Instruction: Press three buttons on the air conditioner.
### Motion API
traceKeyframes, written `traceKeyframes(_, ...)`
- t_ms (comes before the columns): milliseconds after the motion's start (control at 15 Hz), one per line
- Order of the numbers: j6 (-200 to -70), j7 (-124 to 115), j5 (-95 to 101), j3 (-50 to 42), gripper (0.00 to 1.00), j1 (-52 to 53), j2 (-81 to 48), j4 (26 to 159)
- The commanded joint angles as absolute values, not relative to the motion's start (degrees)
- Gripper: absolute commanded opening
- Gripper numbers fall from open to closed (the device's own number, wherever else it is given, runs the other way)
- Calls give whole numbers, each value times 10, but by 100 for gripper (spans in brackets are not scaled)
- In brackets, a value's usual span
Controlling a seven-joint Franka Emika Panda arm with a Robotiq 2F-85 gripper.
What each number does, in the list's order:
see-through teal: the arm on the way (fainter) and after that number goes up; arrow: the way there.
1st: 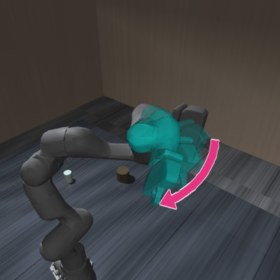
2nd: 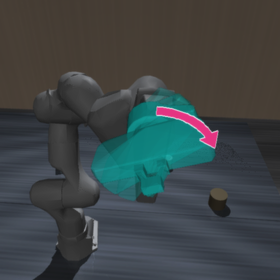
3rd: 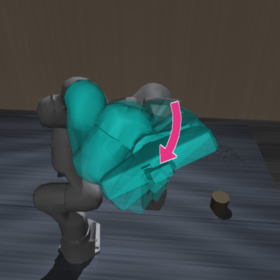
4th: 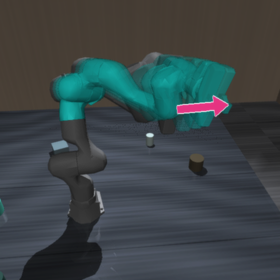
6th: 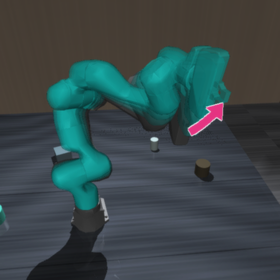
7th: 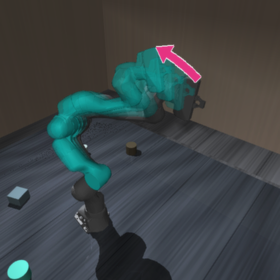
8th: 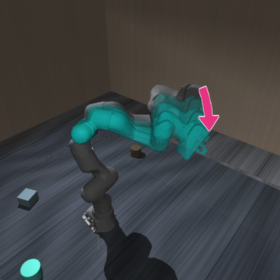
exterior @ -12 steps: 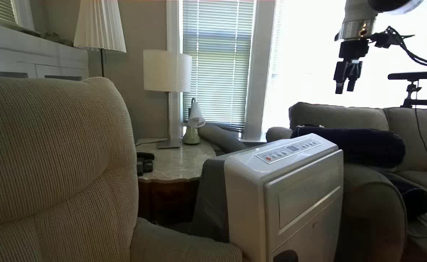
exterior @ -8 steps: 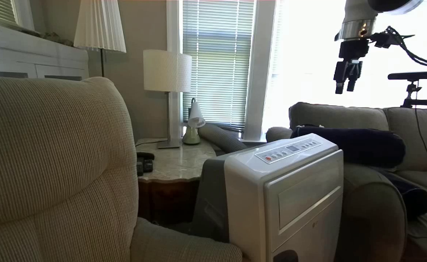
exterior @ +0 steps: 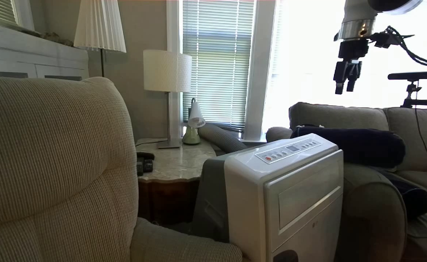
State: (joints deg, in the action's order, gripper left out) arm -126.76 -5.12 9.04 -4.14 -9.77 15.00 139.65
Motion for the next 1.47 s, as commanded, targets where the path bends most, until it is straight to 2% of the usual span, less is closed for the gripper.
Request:
traceKeyframes(0,-1252,-37,76,-44,100,-80,177,1418)
traceKeyframes(667,-1241,5,2,-26,100,-9,252,1475)
traceKeyframes(1400,-1238,27,-58,32,100,98,344,1494)
